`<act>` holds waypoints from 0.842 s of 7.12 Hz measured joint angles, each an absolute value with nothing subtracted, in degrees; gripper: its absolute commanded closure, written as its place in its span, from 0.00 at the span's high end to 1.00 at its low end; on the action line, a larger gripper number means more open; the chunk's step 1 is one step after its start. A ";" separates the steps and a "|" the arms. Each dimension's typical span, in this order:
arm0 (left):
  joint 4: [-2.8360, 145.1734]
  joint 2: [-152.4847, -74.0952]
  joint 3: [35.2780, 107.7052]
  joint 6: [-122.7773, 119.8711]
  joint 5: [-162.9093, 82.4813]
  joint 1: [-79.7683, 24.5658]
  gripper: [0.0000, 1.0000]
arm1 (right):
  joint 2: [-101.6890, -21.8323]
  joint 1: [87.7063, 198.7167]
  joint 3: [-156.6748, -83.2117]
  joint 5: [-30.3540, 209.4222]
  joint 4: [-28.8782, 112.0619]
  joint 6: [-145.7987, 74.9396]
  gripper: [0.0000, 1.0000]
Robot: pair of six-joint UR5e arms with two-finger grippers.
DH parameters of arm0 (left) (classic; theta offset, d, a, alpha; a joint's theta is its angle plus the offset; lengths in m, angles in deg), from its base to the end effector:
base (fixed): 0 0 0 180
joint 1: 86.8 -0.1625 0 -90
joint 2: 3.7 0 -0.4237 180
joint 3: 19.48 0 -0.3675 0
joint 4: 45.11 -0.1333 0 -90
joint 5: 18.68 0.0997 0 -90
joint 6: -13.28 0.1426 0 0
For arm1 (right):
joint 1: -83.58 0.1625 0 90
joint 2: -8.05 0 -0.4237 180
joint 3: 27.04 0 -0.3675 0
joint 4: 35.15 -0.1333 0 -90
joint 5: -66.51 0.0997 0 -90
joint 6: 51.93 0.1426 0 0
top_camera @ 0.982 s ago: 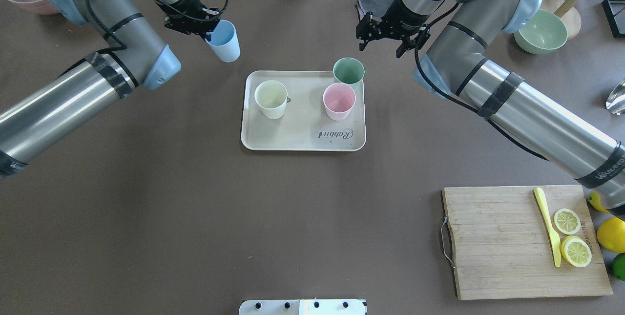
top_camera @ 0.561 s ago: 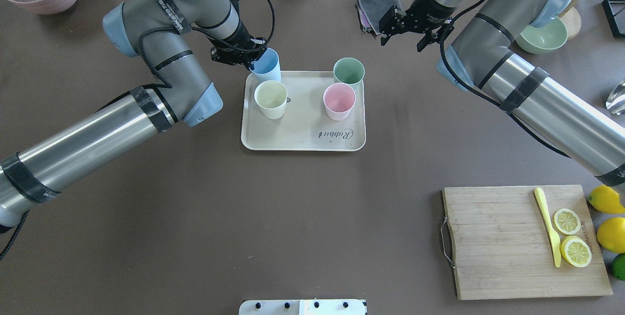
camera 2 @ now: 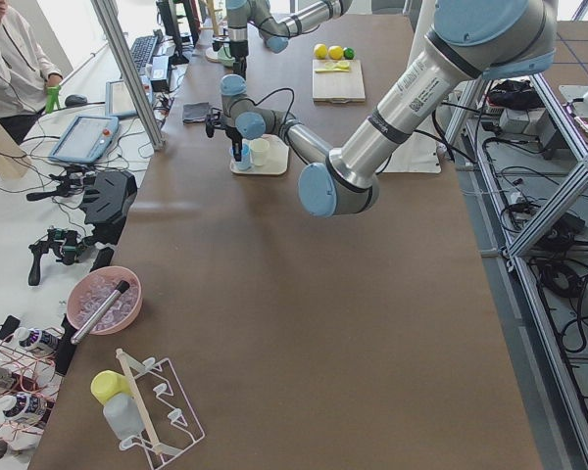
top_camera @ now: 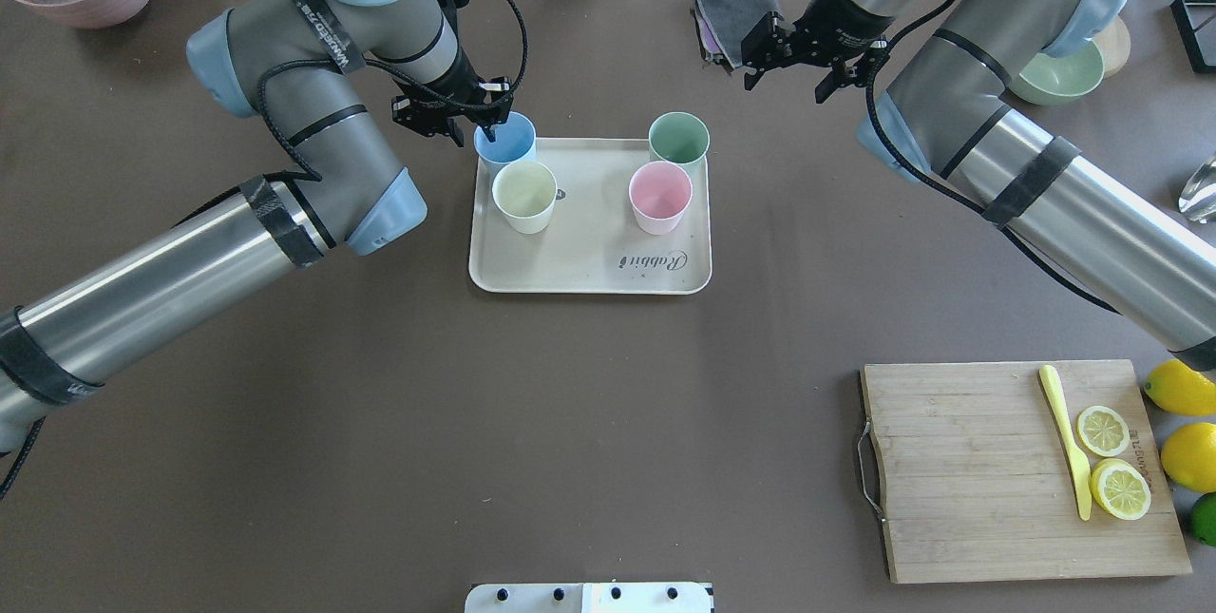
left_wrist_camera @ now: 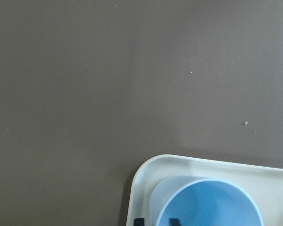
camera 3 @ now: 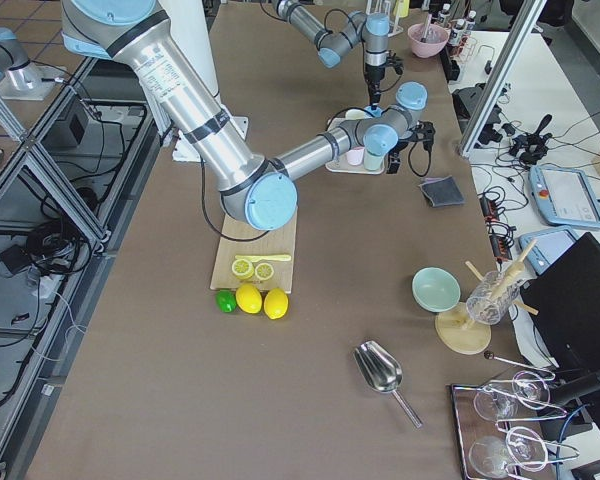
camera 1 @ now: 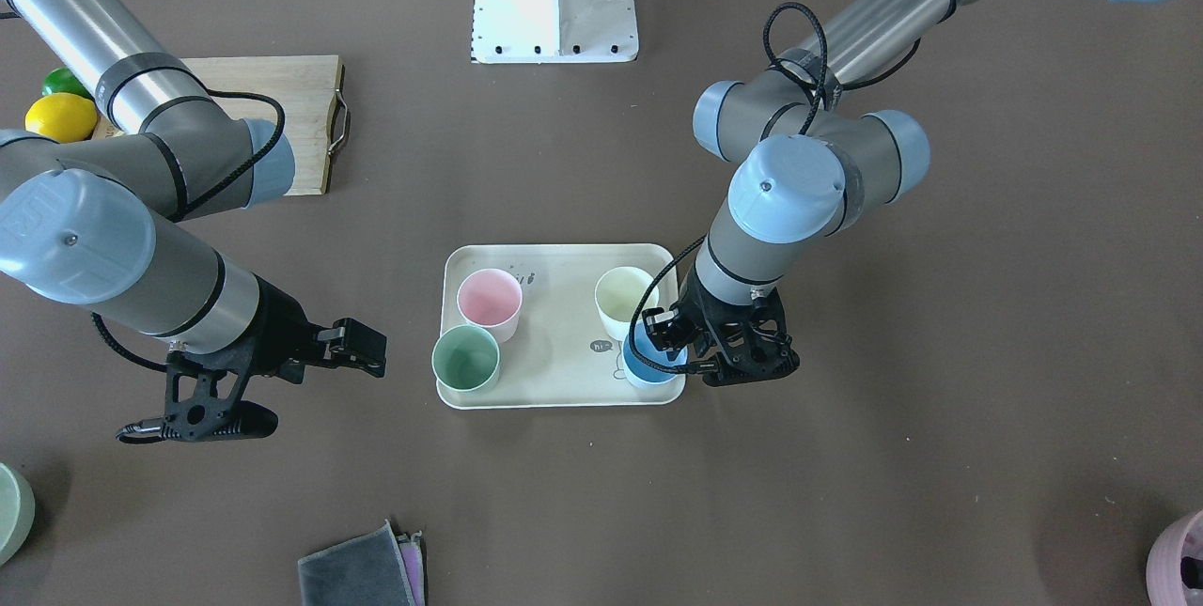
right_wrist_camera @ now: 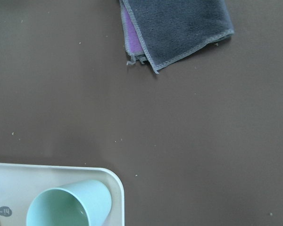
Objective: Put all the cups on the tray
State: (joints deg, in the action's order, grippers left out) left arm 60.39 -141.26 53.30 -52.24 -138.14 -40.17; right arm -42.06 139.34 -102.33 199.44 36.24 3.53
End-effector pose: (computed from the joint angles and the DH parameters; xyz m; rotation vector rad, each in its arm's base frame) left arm 0.4955 -0.6165 0.2778 0.0591 0.9181 -0.1534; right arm -0.3913 -0.6392 0.3376 0.0137 -1.0139 0.0519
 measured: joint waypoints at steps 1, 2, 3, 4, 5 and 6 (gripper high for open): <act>57.65 -139.79 56.16 -48.35 -140.83 -37.65 0.98 | -43.40 140.89 -102.98 200.26 36.99 2.45 1.00; 53.23 -136.09 61.77 -42.22 -143.50 -34.24 0.98 | -46.09 143.61 -104.29 201.80 37.41 -0.18 1.00; 47.31 -130.57 69.30 -32.87 -144.96 -30.20 0.98 | -49.83 146.88 -106.02 203.15 37.60 -4.83 1.00; 42.50 -125.35 75.28 -23.16 -145.56 -26.17 0.98 | -53.86 150.00 -107.71 203.87 37.66 -10.26 1.00; 39.85 -120.44 79.12 -13.92 -145.93 -22.03 0.98 | -58.15 153.24 -109.33 204.18 37.69 -16.42 1.00; 39.01 -116.05 81.08 -6.03 -146.57 -18.15 0.98 | -62.35 156.20 -110.83 204.28 37.70 -21.91 1.00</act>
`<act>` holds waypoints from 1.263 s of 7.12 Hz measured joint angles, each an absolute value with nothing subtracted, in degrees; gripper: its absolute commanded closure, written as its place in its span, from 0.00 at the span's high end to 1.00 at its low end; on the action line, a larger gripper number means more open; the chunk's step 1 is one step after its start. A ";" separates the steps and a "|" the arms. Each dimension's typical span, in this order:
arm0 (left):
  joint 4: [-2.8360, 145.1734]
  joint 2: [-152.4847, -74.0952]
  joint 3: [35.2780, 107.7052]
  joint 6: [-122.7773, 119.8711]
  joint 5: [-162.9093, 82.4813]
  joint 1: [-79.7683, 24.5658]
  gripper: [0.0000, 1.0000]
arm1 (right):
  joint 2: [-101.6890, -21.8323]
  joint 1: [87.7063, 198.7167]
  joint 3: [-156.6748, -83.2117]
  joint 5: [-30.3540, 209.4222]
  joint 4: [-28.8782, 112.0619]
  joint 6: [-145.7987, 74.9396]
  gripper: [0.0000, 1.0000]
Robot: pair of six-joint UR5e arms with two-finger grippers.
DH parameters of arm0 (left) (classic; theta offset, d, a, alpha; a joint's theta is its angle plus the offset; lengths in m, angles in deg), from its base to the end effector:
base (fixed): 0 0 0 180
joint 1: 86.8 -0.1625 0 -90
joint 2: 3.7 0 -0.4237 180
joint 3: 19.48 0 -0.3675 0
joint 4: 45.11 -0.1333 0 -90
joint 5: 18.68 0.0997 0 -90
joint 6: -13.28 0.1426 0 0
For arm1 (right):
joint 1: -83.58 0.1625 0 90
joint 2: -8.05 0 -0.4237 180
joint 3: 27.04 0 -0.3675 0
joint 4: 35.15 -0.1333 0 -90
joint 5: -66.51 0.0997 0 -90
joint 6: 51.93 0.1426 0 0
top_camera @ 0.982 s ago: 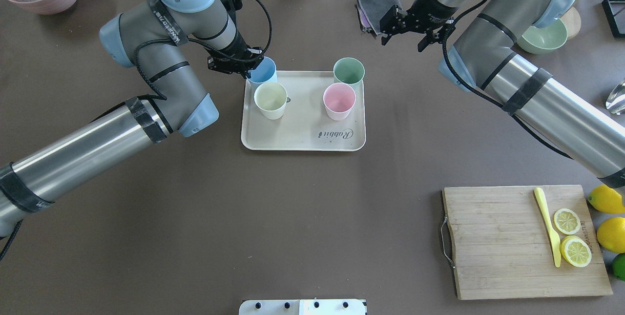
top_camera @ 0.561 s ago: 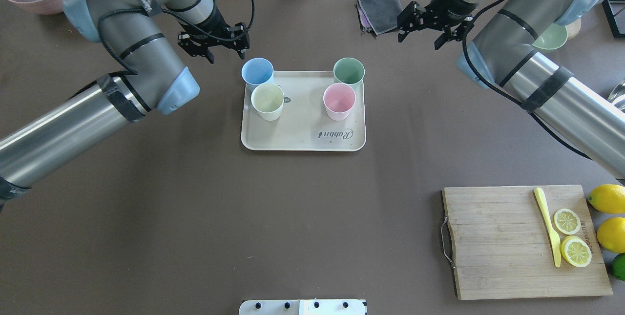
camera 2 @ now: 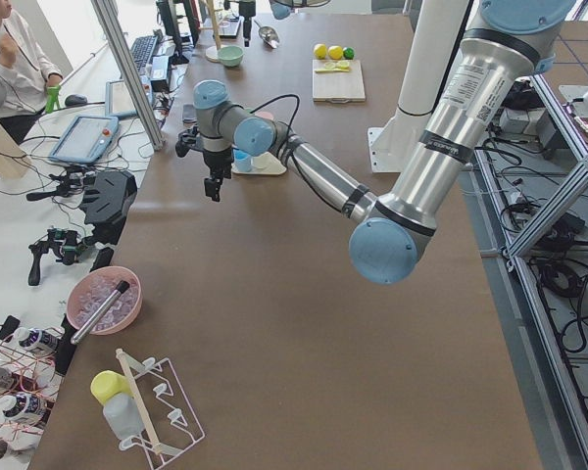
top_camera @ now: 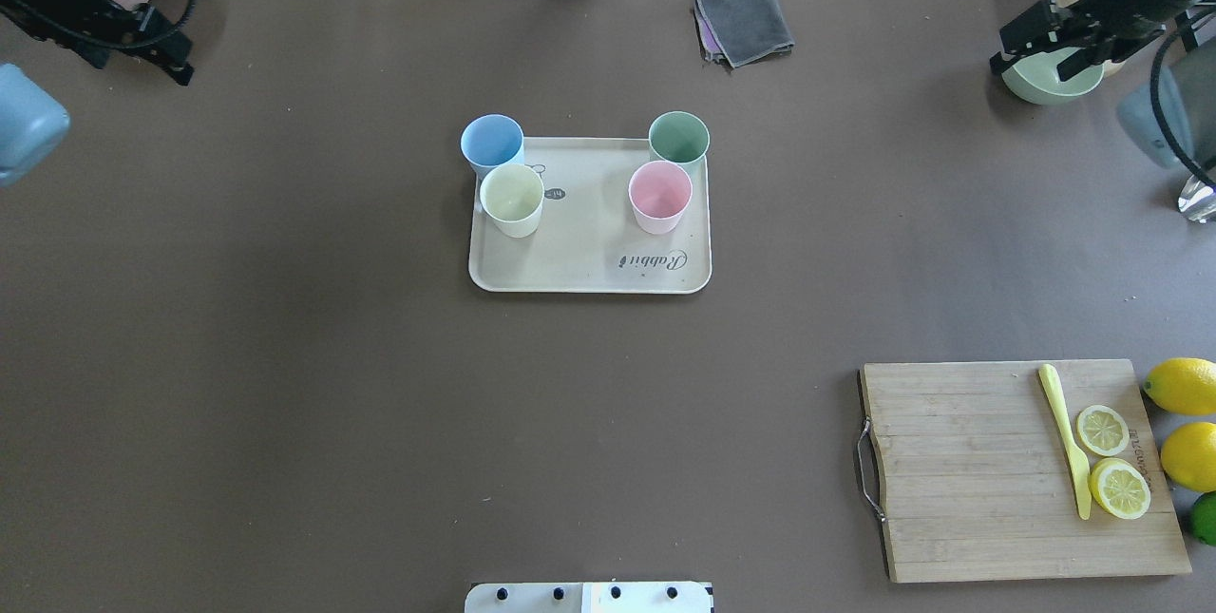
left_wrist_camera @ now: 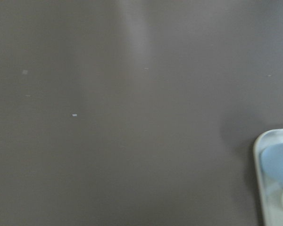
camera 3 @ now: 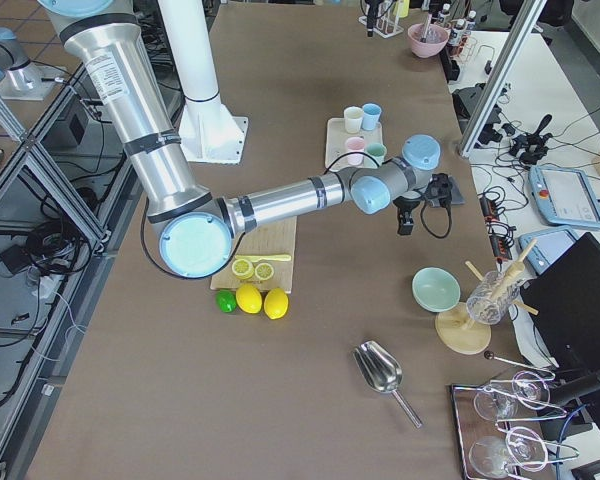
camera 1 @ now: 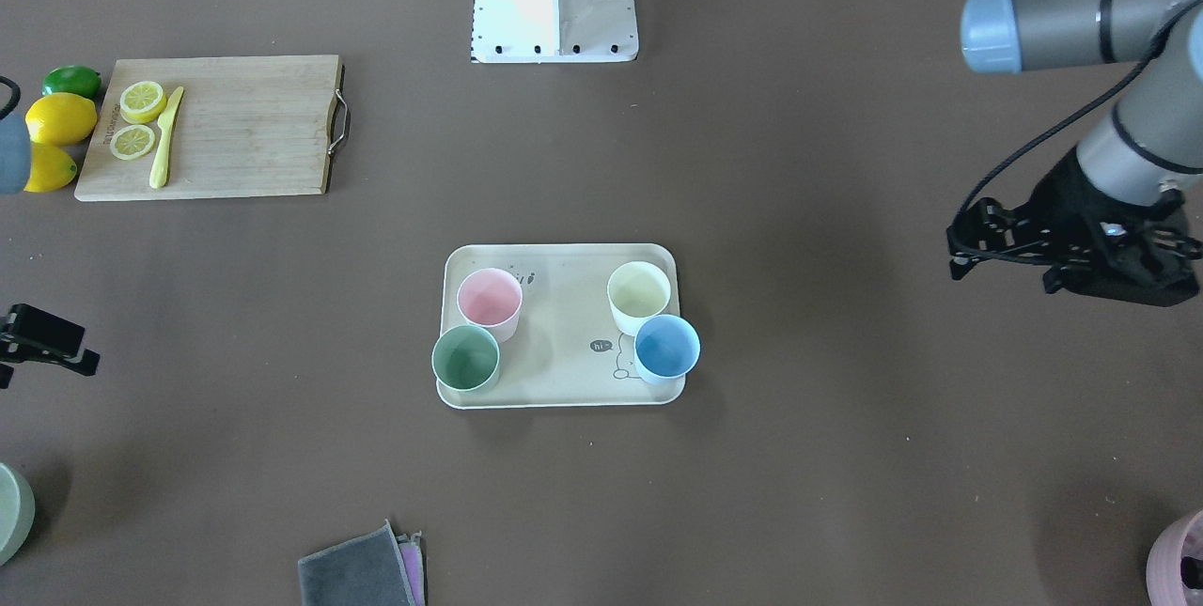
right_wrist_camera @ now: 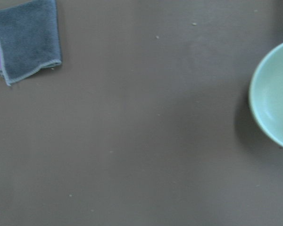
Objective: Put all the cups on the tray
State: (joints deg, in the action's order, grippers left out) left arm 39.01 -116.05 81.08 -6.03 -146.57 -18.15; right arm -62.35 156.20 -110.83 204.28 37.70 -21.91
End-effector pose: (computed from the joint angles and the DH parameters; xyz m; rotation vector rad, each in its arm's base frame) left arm 0.1793 -0.5844 0.4096 0.2007 0.7666 0.1897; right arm -0.1630 -0.6135 0.5084 0.1319 -0.9443 -0.0185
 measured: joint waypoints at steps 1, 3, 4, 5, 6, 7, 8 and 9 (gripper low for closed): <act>38.83 -112.09 82.27 1.15 -147.62 -14.55 0.98 | -66.31 158.89 -112.09 204.35 37.70 -26.58 1.00; 38.98 -105.58 84.61 10.11 -148.64 -10.09 0.98 | -72.62 163.82 -113.53 204.60 37.71 -35.05 1.00; 39.05 -102.59 85.89 11.45 -148.59 -9.40 0.98 | -74.80 165.40 -114.13 204.65 37.71 -37.55 1.00; 39.27 -100.60 86.66 11.92 -148.44 -9.10 0.98 | -75.93 166.14 -114.42 204.67 37.71 -38.81 1.00; 39.48 -99.54 87.25 11.95 -148.43 -8.84 0.98 | -76.37 166.41 -114.54 204.67 37.71 -39.29 1.00; 39.64 -98.86 87.40 11.73 -148.51 -8.61 0.98 | -76.52 166.48 -114.61 204.68 37.71 -39.46 1.00; 39.67 -98.52 87.21 11.55 -148.40 -8.49 0.98 | -76.56 166.49 -114.69 204.66 37.71 -39.51 1.00; 39.65 -98.41 87.08 11.50 -148.26 -8.41 0.98 | -76.58 166.51 -114.80 204.62 37.71 -39.53 1.00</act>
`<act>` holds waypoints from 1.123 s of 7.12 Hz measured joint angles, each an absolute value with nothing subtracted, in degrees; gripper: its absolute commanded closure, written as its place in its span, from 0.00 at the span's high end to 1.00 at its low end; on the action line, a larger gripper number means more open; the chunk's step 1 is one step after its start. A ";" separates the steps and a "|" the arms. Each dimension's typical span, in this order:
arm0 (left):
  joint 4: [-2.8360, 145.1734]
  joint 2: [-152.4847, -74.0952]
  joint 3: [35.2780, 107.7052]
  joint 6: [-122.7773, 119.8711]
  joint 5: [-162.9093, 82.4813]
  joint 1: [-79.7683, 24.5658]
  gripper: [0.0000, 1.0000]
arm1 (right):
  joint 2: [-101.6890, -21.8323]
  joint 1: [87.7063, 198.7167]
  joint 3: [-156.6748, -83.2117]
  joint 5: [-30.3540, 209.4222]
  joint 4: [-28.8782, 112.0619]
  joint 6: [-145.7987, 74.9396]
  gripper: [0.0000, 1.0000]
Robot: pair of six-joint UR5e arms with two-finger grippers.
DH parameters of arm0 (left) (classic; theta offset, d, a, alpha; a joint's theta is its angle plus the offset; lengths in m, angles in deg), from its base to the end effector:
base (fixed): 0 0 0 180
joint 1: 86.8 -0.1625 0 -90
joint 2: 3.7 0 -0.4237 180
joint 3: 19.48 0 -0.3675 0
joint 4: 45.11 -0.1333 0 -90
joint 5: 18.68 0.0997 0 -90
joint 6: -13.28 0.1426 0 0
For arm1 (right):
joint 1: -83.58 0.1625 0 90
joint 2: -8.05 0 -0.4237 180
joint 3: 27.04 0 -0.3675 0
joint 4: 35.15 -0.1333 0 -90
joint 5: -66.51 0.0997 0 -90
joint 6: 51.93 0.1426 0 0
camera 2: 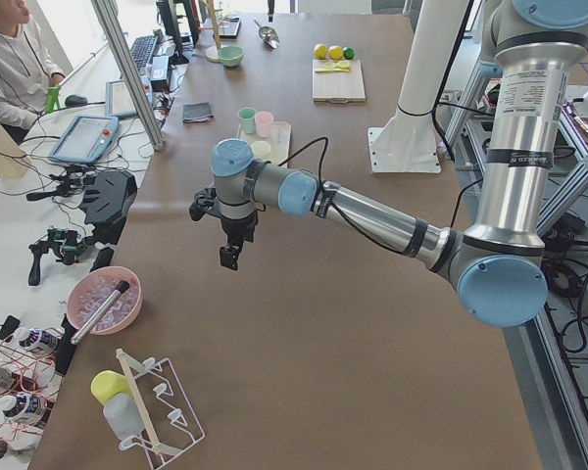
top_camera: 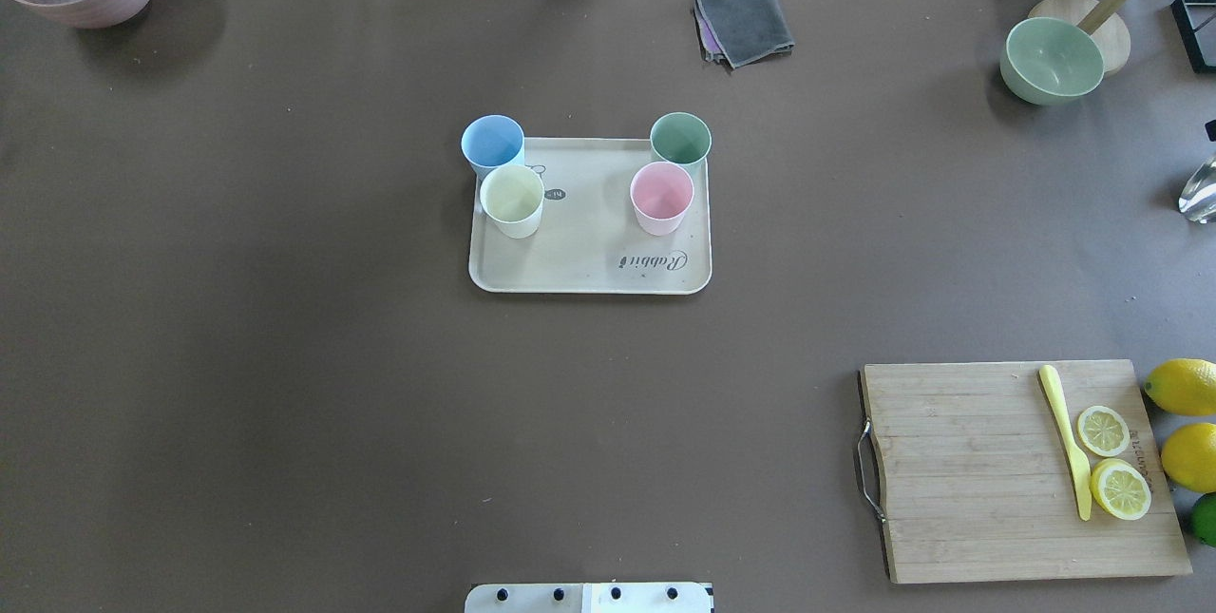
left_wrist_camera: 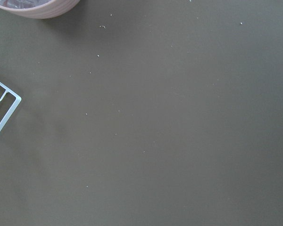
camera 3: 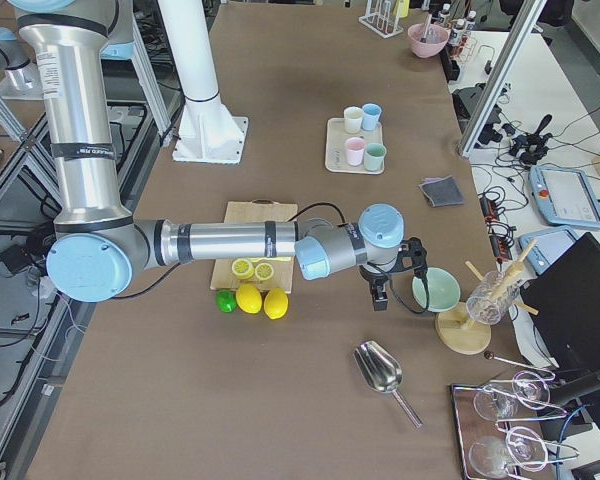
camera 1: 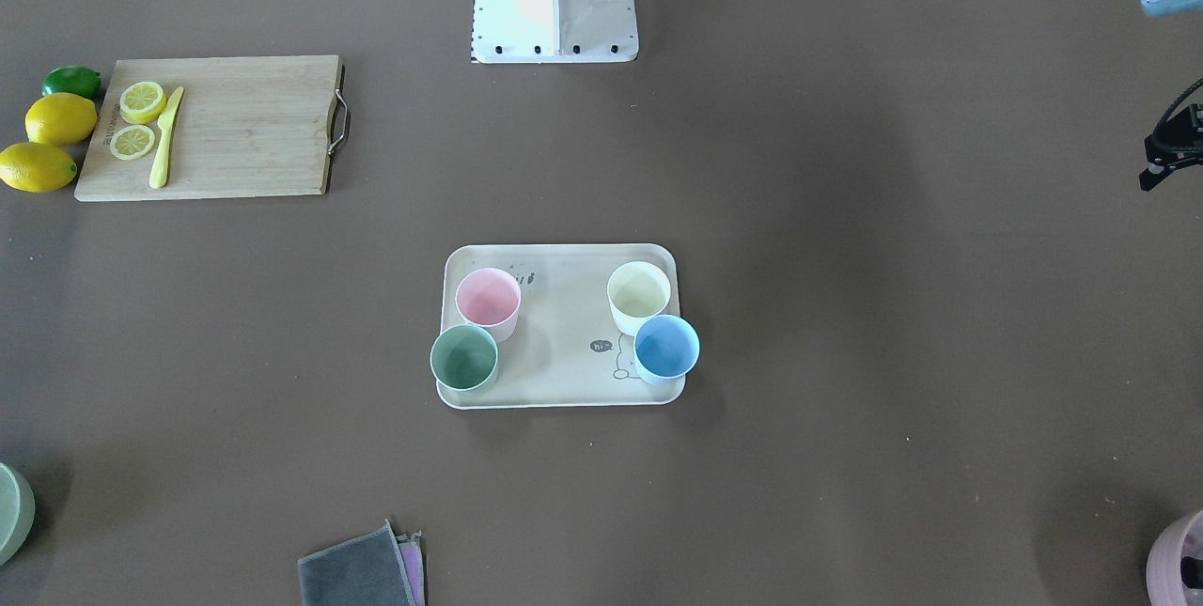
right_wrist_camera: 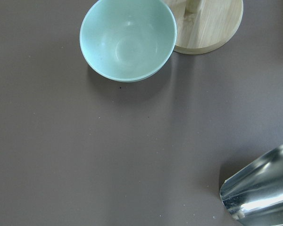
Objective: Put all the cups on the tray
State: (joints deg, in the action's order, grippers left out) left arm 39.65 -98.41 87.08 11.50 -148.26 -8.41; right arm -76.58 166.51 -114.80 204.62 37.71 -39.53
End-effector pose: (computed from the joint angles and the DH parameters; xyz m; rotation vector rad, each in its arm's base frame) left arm 0.0597 -0.5017 0.5296 0.1872 0.7147 0.2603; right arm -0.0387 -0.5324 0.6191 0.1873 -0.8743 -0.0618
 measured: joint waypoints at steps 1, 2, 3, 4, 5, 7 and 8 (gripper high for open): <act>39.61 -98.51 86.99 11.52 -148.12 -8.41 0.98 | -76.59 166.42 -114.86 204.60 37.69 -39.65 1.00; 39.56 -98.71 86.87 11.57 -148.05 -8.40 0.98 | -76.79 166.21 -114.93 204.43 37.55 -39.95 1.00; 39.54 -98.69 86.84 11.60 -148.05 -8.39 0.98 | -77.22 165.99 -115.05 204.09 37.33 -40.41 1.00; 39.53 -98.67 86.89 11.60 -148.05 -8.40 0.98 | -77.52 165.90 -115.16 203.97 37.31 -40.89 1.00; 39.53 -98.73 87.00 11.61 -148.05 -8.40 0.98 | -77.63 165.88 -115.20 204.01 37.43 -41.07 1.00; 39.53 -98.87 86.94 11.67 -148.05 -8.40 0.98 | -77.90 165.85 -115.26 204.02 37.52 -41.12 1.00; 39.53 -98.90 86.94 11.68 -148.06 -8.40 0.98 | -77.93 165.85 -115.27 203.97 37.53 -41.12 1.00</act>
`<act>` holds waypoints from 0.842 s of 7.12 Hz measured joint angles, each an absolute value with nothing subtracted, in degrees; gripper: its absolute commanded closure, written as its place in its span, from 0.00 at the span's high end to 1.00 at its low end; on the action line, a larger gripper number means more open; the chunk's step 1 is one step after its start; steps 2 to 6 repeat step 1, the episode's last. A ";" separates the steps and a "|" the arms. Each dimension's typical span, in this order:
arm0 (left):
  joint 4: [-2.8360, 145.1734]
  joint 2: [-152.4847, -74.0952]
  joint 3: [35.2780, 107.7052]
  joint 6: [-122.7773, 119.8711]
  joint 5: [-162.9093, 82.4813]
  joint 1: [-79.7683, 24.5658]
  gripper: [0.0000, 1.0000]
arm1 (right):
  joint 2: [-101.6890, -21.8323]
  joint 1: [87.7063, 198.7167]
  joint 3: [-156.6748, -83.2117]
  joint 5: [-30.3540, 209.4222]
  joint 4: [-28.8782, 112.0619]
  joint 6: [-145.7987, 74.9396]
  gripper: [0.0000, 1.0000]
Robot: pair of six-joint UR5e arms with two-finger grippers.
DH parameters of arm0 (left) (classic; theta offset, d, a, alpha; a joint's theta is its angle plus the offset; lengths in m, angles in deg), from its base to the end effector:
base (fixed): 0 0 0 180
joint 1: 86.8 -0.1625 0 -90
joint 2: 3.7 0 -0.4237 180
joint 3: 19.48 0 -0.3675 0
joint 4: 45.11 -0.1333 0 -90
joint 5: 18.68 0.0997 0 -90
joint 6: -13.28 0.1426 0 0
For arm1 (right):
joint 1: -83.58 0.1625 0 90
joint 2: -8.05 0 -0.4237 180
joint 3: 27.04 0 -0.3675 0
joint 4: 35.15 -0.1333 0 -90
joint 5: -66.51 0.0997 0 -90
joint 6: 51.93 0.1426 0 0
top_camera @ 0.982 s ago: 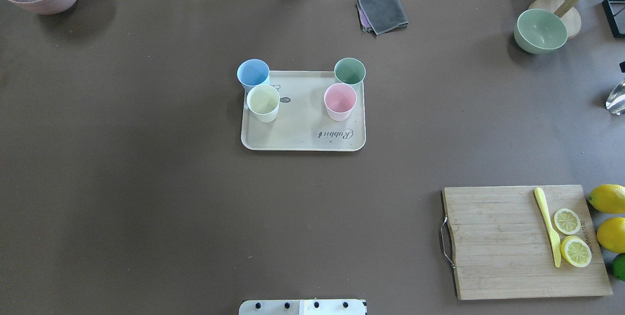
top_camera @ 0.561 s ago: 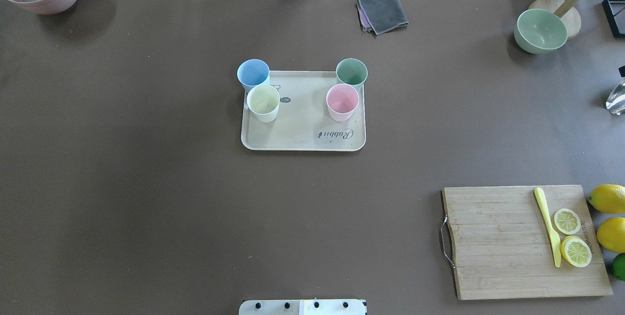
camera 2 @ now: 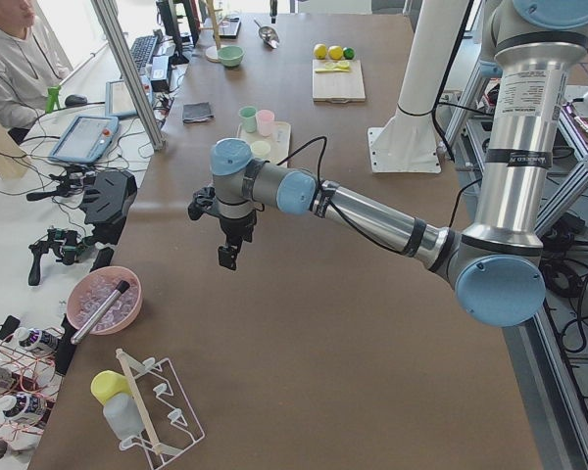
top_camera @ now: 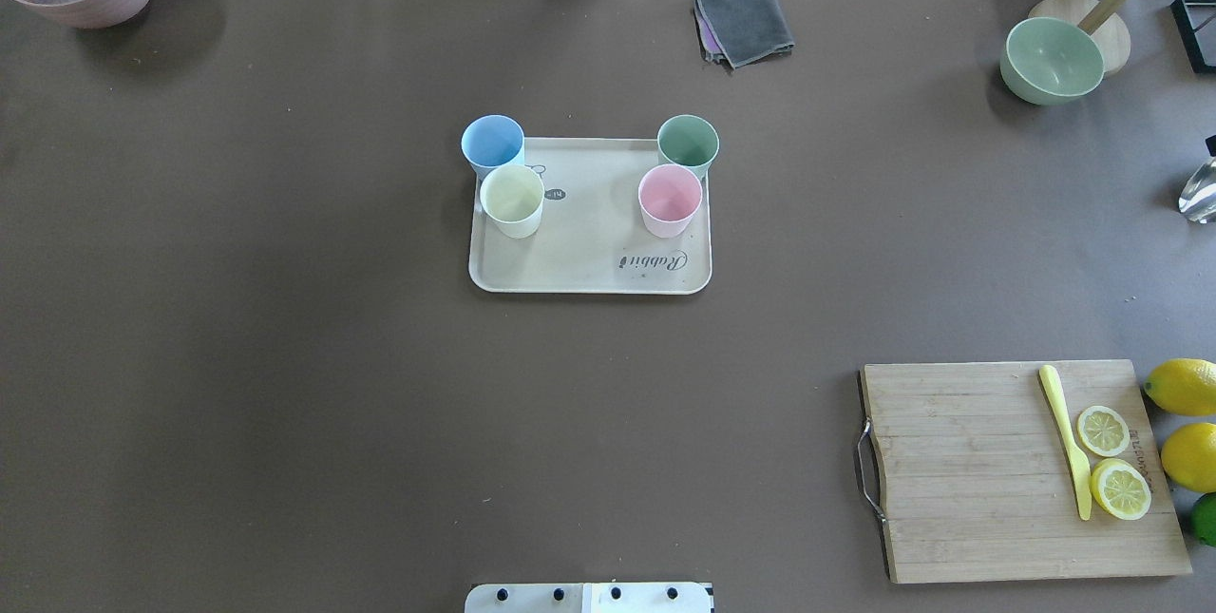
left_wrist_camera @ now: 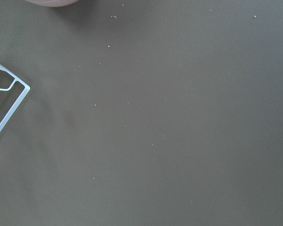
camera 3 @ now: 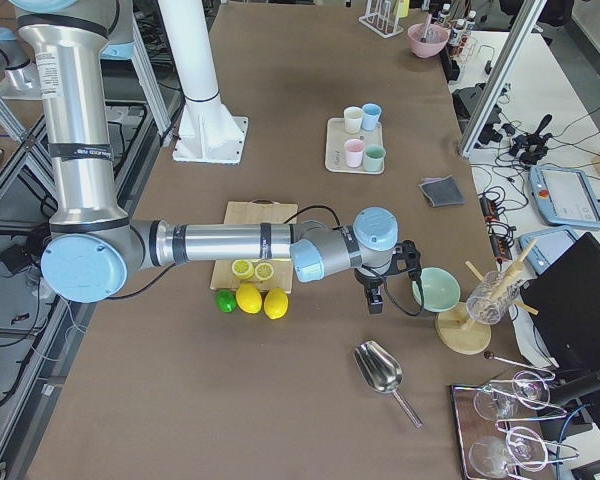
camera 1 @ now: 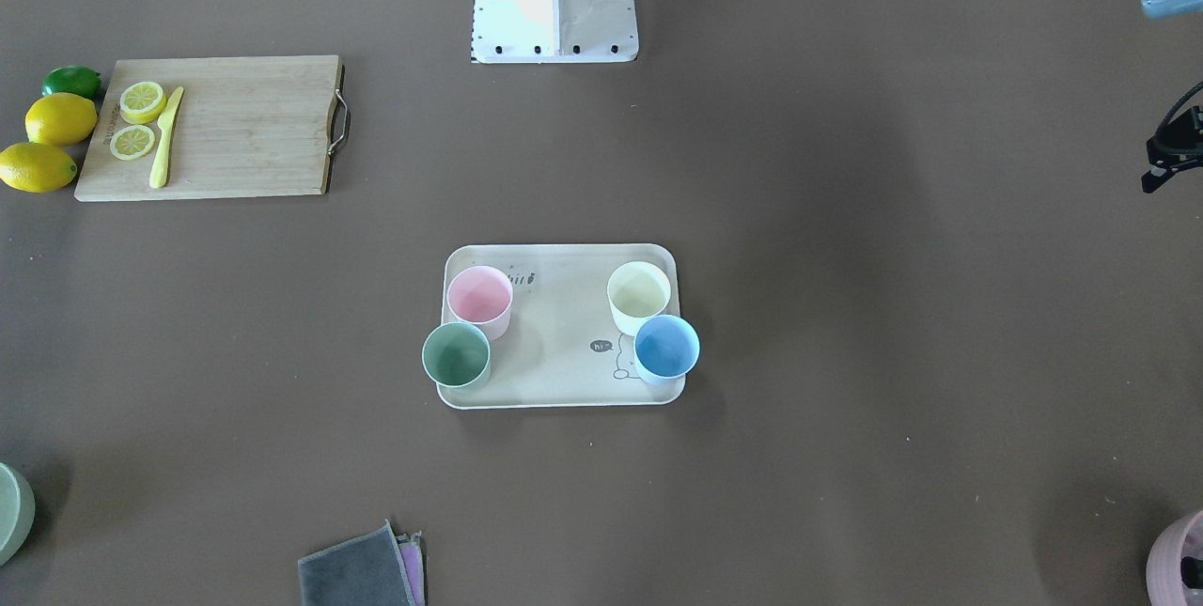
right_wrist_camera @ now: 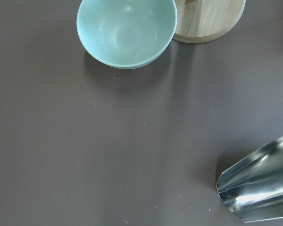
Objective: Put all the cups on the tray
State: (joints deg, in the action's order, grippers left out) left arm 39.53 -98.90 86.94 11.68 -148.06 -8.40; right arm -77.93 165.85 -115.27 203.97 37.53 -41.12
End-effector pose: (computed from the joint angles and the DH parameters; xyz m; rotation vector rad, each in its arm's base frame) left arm 0.0599 -0.5049 0.5270 0.1927 0.7113 0.2641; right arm -0.0424 -0.5222 0.6282 0.1853 -0.8607 -0.0912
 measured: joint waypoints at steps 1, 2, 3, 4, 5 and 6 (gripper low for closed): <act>39.53 -98.87 86.99 11.69 -148.06 -8.40 0.98 | -77.93 165.85 -115.28 203.96 37.55 -41.12 1.00; 39.53 -98.87 86.99 11.69 -148.06 -8.40 0.98 | -77.93 165.85 -115.28 203.96 37.55 -41.12 1.00; 39.53 -98.87 86.99 11.69 -148.06 -8.40 0.98 | -77.93 165.85 -115.28 203.96 37.55 -41.12 1.00; 39.53 -98.87 86.99 11.69 -148.06 -8.40 0.98 | -77.93 165.85 -115.28 203.96 37.55 -41.12 1.00; 39.53 -98.87 86.99 11.69 -148.06 -8.40 0.98 | -77.93 165.85 -115.28 203.96 37.55 -41.12 1.00; 39.53 -98.87 86.99 11.69 -148.06 -8.40 0.98 | -77.93 165.85 -115.28 203.96 37.55 -41.12 1.00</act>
